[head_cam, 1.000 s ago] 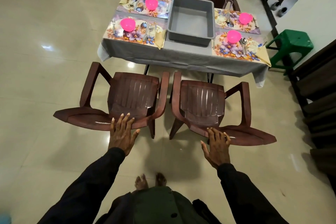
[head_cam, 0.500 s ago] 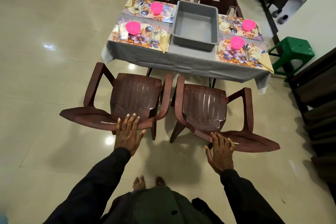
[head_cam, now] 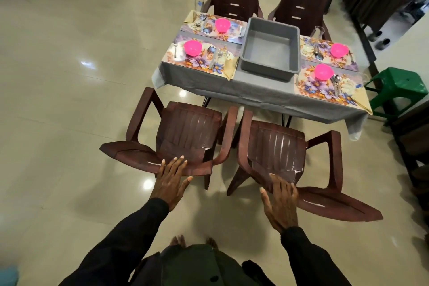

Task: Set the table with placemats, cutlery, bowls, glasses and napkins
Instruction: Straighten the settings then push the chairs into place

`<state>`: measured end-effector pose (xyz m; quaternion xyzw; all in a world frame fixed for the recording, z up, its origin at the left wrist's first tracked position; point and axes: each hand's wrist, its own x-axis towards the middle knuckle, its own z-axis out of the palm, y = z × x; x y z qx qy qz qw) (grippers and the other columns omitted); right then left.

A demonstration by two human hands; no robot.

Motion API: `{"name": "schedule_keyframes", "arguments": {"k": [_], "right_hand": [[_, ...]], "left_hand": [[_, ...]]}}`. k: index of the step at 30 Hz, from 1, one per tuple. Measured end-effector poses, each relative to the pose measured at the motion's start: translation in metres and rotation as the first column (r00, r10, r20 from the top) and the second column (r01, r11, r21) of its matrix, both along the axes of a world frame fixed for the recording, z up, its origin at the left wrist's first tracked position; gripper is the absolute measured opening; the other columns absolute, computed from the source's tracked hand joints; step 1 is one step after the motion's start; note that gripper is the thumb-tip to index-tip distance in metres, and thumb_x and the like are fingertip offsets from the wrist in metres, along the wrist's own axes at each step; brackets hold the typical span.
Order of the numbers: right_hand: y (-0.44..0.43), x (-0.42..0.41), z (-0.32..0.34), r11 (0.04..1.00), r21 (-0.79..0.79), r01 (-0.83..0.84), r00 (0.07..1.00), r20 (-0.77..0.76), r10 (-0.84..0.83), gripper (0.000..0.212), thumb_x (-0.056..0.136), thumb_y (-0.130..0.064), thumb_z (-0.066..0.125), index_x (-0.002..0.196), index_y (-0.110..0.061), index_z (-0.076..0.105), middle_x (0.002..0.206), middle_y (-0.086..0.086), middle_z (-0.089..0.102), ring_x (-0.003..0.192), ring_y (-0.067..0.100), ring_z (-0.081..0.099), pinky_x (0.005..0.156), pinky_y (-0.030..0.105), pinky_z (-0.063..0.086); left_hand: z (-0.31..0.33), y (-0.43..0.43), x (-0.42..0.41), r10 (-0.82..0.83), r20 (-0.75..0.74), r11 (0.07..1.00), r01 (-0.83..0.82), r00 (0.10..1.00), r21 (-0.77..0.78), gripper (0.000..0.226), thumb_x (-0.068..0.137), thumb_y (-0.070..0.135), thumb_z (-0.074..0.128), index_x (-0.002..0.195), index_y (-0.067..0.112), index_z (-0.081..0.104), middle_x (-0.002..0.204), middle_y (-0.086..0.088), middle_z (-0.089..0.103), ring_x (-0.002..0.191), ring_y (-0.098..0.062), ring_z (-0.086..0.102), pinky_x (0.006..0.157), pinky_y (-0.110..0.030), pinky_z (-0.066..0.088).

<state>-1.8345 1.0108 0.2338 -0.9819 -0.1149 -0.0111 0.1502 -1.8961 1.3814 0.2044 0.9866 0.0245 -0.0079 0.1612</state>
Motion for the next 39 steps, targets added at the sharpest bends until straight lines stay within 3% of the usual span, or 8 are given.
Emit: {"name": "schedule_keyframes", "arguments": {"k": [3, 6, 11, 16, 24, 28, 32, 39], "right_hand": [[0.059, 0.009, 0.014, 0.987, 0.123, -0.099, 0.995, 0.025, 0.097, 0.048, 0.103, -0.048, 0.039, 0.14, -0.02, 0.05, 0.139, 0.001, 0.056, 0.133, 0.018, 0.049, 0.12, 0.049, 0.028], [0.13, 0.016, 0.032, 0.955, 0.212, -0.209, 0.977, 0.074, 0.198, 0.034, 0.104, -0.041, 0.043, 0.13, -0.023, 0.057, 0.127, -0.001, 0.063, 0.123, 0.014, 0.056, 0.114, 0.043, 0.038], [0.255, 0.025, 0.052, 0.904, 0.299, -0.305, 0.951, 0.141, 0.275, 0.029, 0.104, -0.034, 0.049, 0.122, -0.018, 0.065, 0.116, -0.002, 0.069, 0.109, 0.014, 0.062, 0.098, 0.036, 0.049], [0.375, 0.028, 0.05, 0.911, 0.294, -0.289, 0.957, 0.112, 0.267, 0.031, 0.106, -0.033, 0.045, 0.124, -0.017, 0.065, 0.119, 0.001, 0.069, 0.11, 0.015, 0.063, 0.097, 0.036, 0.051], [0.543, 0.016, 0.063, 0.923, 0.333, -0.194, 0.977, -0.015, 0.21, 0.038, 0.106, -0.038, 0.04, 0.128, -0.017, 0.063, 0.125, 0.0, 0.067, 0.116, 0.015, 0.062, 0.1, 0.041, 0.052], [0.591, 0.028, 0.071, 0.917, 0.372, -0.143, 0.981, -0.07, 0.181, 0.037, 0.106, -0.037, 0.041, 0.129, -0.018, 0.063, 0.127, 0.0, 0.066, 0.117, 0.011, 0.06, 0.104, 0.034, 0.049], [0.625, 0.056, 0.062, 0.918, 0.384, -0.105, 0.979, -0.123, 0.163, 0.037, 0.106, -0.041, 0.037, 0.127, -0.022, 0.062, 0.122, -0.005, 0.065, 0.111, 0.005, 0.06, 0.098, 0.031, 0.054], [0.685, 0.142, 0.051, 0.878, 0.478, 0.038, 0.987, -0.153, 0.04, 0.016, 0.107, -0.026, 0.051, 0.113, -0.024, 0.066, 0.108, -0.01, 0.067, 0.099, -0.001, 0.062, 0.088, 0.016, 0.053]], "left_hand": [[0.016, 0.032, -0.006, 0.074, 0.079, 0.987, -0.062, 0.994, -0.147, 0.065, 0.106, 0.058, 0.022, 0.147, 0.016, 0.05, 0.155, -0.003, 0.046, 0.145, -0.02, 0.041, 0.123, -0.046, 0.029], [0.04, 0.072, -0.005, 0.175, 0.111, 0.954, -0.14, 0.978, -0.267, 0.057, 0.103, 0.056, 0.033, 0.139, 0.018, 0.057, 0.144, 0.0, 0.055, 0.124, -0.019, 0.059, 0.106, -0.041, 0.05], [0.066, 0.164, 0.001, 0.229, 0.132, 0.934, -0.18, 0.964, -0.309, 0.056, 0.102, 0.06, 0.03, 0.128, 0.023, 0.062, 0.125, 0.007, 0.063, 0.114, -0.014, 0.061, 0.094, -0.036, 0.056], [0.08, 0.276, 0.001, 0.296, 0.149, 0.895, -0.22, 0.943, -0.389, 0.031, 0.103, 0.036, 0.054, 0.129, 0.022, 0.064, 0.125, 0.006, 0.068, 0.114, -0.016, 0.064, 0.095, -0.035, 0.053], [0.094, 0.436, -0.017, 0.249, 0.086, 0.918, -0.206, 0.965, -0.339, 0.029, 0.1, 0.04, 0.055, 0.123, 0.027, 0.067, 0.119, 0.01, 0.07, 0.111, -0.014, 0.066, 0.091, -0.031, 0.052], [0.096, 0.487, 0.005, 0.248, 0.095, 0.91, -0.198, 0.964, -0.364, 0.026, 0.099, 0.038, 0.057, 0.119, 0.026, 0.069, 0.117, 0.011, 0.071, 0.109, -0.014, 0.067, 0.089, -0.031, 0.052], [0.096, 0.524, 0.039, 0.232, 0.112, 0.914, -0.178, 0.966, -0.364, 0.024, 0.1, 0.033, 0.061, 0.119, 0.02, 0.07, 0.117, 0.005, 0.072, 0.108, -0.017, 0.068, 0.089, -0.032, 0.052], [0.09, 0.604, 0.135, 0.152, 0.103, 0.94, -0.112, 0.983, -0.321, 0.024, 0.101, 0.032, 0.062, 0.117, 0.019, 0.072, 0.115, 0.004, 0.073, 0.106, -0.019, 0.068, 0.087, -0.031, 0.051]]}}
